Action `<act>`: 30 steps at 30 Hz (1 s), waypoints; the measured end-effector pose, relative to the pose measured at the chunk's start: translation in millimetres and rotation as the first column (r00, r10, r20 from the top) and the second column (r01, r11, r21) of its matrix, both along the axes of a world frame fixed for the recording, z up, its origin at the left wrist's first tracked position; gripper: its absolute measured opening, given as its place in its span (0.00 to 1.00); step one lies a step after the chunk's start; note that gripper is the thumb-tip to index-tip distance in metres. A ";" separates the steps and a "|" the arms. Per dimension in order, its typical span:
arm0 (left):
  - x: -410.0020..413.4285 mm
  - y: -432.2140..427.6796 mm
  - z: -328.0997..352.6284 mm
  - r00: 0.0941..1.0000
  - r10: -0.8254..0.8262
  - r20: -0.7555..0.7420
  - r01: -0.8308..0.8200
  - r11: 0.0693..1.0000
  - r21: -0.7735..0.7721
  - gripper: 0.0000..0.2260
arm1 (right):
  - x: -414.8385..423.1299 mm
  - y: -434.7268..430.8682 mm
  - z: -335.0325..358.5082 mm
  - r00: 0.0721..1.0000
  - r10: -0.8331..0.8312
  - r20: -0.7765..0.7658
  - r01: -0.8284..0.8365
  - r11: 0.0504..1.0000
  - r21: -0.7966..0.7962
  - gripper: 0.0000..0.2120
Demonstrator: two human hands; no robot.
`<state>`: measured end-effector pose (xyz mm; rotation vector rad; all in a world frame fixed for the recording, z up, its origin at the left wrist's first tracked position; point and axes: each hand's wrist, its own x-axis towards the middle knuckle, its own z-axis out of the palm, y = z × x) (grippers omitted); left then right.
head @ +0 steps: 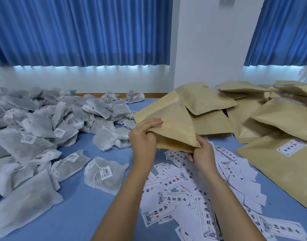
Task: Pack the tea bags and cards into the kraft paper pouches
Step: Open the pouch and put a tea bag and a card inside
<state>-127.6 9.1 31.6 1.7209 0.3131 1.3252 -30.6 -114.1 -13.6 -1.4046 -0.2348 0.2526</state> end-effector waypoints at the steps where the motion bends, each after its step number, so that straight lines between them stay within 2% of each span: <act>1: 0.3 5.8 1.3 0.996 -0.083 -0.040 0.083 0.997 0.005 0.25 | 0.8 -1.0 2.0 0.999 0.007 -0.047 -0.005 0.998 0.057 0.34; 3: 2.1 21.3 0.3 0.926 -0.353 -0.132 0.355 0.935 -0.009 0.19 | 4.2 -5.8 8.2 0.992 -0.040 -0.122 0.061 0.984 0.169 0.24; 4: 3.6 29.4 -0.3 0.873 -0.467 -0.140 0.461 0.884 -0.074 0.15 | 7.0 -8.5 10.5 0.983 -0.072 -0.167 0.108 0.969 0.221 0.20; 5: 8.4 39.6 -3.7 0.862 -0.490 -0.132 0.467 0.868 -0.167 0.14 | 9.7 -10.9 12.0 0.970 -0.086 -0.228 0.150 0.948 0.281 0.18; 6: 15.3 52.1 -10.2 0.898 -0.405 -0.169 0.359 0.900 -0.248 0.16 | 11.1 -13.1 13.1 0.953 -0.080 -0.293 0.181 0.923 0.340 0.18; 7: 21.1 66.4 -19.0 0.925 -0.197 -0.326 0.129 0.967 -0.219 0.19 | 11.7 -14.2 13.2 0.939 -0.066 -0.338 0.200 0.904 0.378 0.18; 8: 26.2 82.0 -30.3 0.814 0.067 -0.576 -0.109 0.993 -0.039 0.24 | 11.5 -14.5 13.5 0.929 -0.052 -0.365 0.208 0.892 0.401 0.19; 9: 29.8 94.9 -41.3 0.589 0.275 -0.760 -0.213 0.960 0.182 0.28 | 10.6 -14.1 13.6 0.921 -0.050 -0.385 0.218 0.887 0.408 0.18; 10: 31.9 104.7 -50.7 0.391 0.375 -0.841 -0.186 0.927 0.326 0.30 | 10.7 -13.4 12.8 0.914 -0.054 -0.402 0.232 0.883 0.409 0.18; 11: 34.1 112.0 -58.3 0.278 0.396 -0.875 -0.123 0.918 0.376 0.31 | 11.2 -12.5 12.0 0.906 -0.055 -0.420 0.244 0.878 0.411 0.18; 12: 37.5 117.0 -63.0 0.244 0.398 -0.884 -0.078 0.917 0.391 0.30 | 12.3 -11.4 11.4 0.898 -0.055 -0.438 0.256 0.873 0.415 0.18; 16: 46.5 116.9 -63.0 0.262 0.506 -0.822 0.013 0.849 0.528 0.24 | 18.3 -10.6 10.5 0.877 -0.057 -0.478 0.286 0.860 0.422 0.19; 20: 39.6 91.7 -67.3 0.381 0.388 -0.839 0.195 0.853 0.484 0.26 | 21.5 -10.3 12.4 0.901 -0.077 -0.428 0.296 0.830 0.474 0.17; 25: 17.4 73.9 -61.8 0.433 0.291 -0.853 0.271 0.861 0.431 0.25 | 21.2 -9.0 12.7 0.895 -0.041 -0.444 0.283 0.823 0.493 0.13; 26: 15.5 72.4 -57.3 0.494 0.289 -0.820 0.247 0.857 0.451 0.23 | 20.2 -8.1 12.8 0.898 -0.029 -0.440 0.267 0.829 0.491 0.12; 28: 11.4 68.1 -45.8 0.698 0.241 -0.674 0.143 0.876 0.460 0.19 | 17.8 -6.6 12.3 0.905 -0.020 -0.424 0.241 0.846 0.476 0.11; 30: 6.5 59.7 -29.7 0.886 0.127 -0.447 0.045 0.934 0.354 0.16 | 17.2 -5.9 11.4 0.909 -0.007 -0.417 0.220 0.857 0.466 0.10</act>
